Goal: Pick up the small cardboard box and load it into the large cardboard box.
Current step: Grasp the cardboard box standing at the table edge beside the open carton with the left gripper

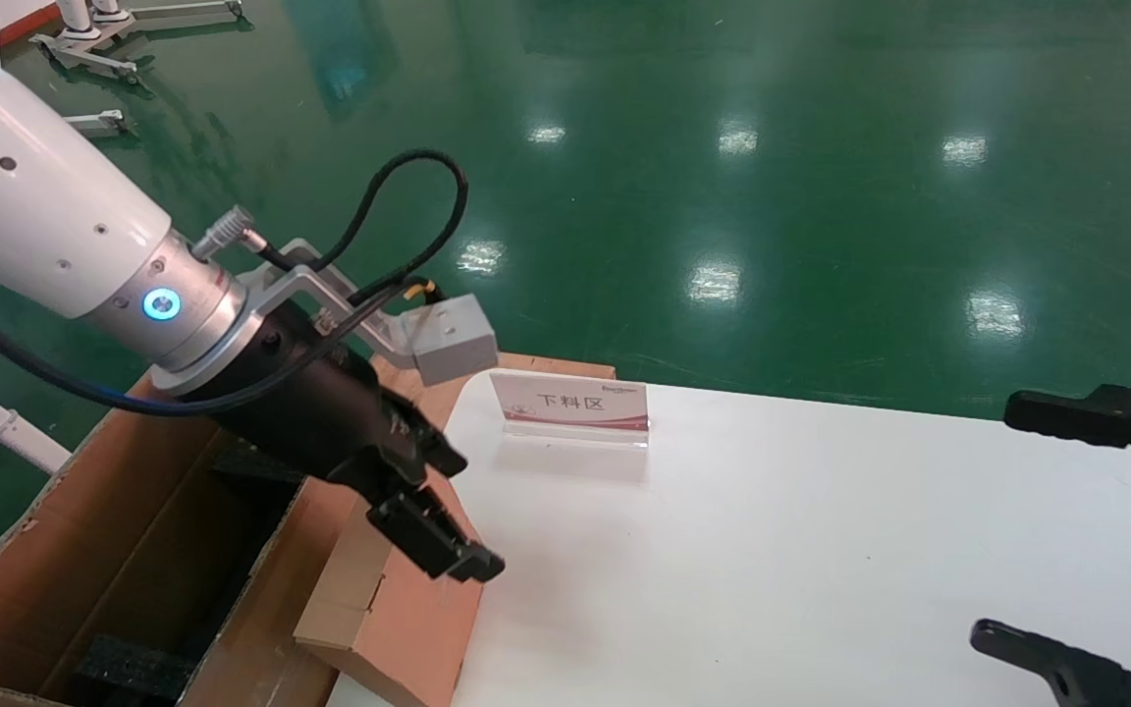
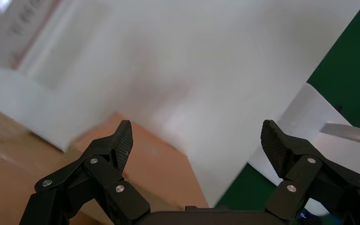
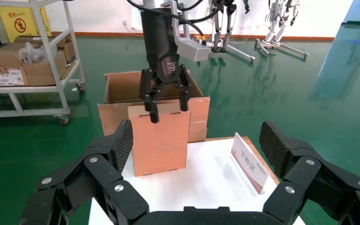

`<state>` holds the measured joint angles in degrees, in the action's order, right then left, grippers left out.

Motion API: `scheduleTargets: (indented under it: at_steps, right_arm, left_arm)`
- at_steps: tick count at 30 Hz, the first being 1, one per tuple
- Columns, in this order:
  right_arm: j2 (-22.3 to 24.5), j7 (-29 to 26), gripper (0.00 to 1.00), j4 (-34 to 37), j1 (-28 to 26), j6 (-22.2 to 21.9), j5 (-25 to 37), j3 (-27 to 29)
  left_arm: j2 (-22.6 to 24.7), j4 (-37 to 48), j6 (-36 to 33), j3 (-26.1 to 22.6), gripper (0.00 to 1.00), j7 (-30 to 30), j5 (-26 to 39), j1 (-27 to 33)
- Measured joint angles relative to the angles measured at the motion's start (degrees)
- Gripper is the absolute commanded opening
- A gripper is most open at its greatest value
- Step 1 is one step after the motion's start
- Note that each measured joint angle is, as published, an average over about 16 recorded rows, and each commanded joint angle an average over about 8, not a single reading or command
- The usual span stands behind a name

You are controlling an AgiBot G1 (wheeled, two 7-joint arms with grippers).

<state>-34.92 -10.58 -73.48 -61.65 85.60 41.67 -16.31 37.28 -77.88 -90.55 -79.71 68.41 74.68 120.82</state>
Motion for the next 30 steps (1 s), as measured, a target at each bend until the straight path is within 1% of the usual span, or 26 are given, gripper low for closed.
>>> scheduleTargets:
  at_steps: [8, 16, 24, 30]
  right_arm:
    - [0.0, 0.0, 1.00, 0.0, 0.0, 0.0, 0.0, 0.0]
    - [0.0, 0.0, 1.00, 0.0, 0.0, 0.0, 0.0, -0.1]
    - [0.0, 0.0, 1.00, 0.0, 0.0, 0.0, -0.1, -0.1]
    - [0.0, 0.1, 1.00, 0.0, 0.0, -0.1, -0.1, -0.1]
  left_arm:
    - [-0.1, 0.0, 0.2, -9.4, 1.00, 3.1, -1.3, 6.0]
    - [0.8, -0.1, 0.5, -17.7, 1.00, 5.3, -1.9, 11.0]
    - [2.2, 0.0, 1.2, -24.4, 1.00, 7.7, -2.2, 13.5]
    - [3.0, 0.0, 2.2, -27.8, 1.00, 9.2, -2.5, 13.8]
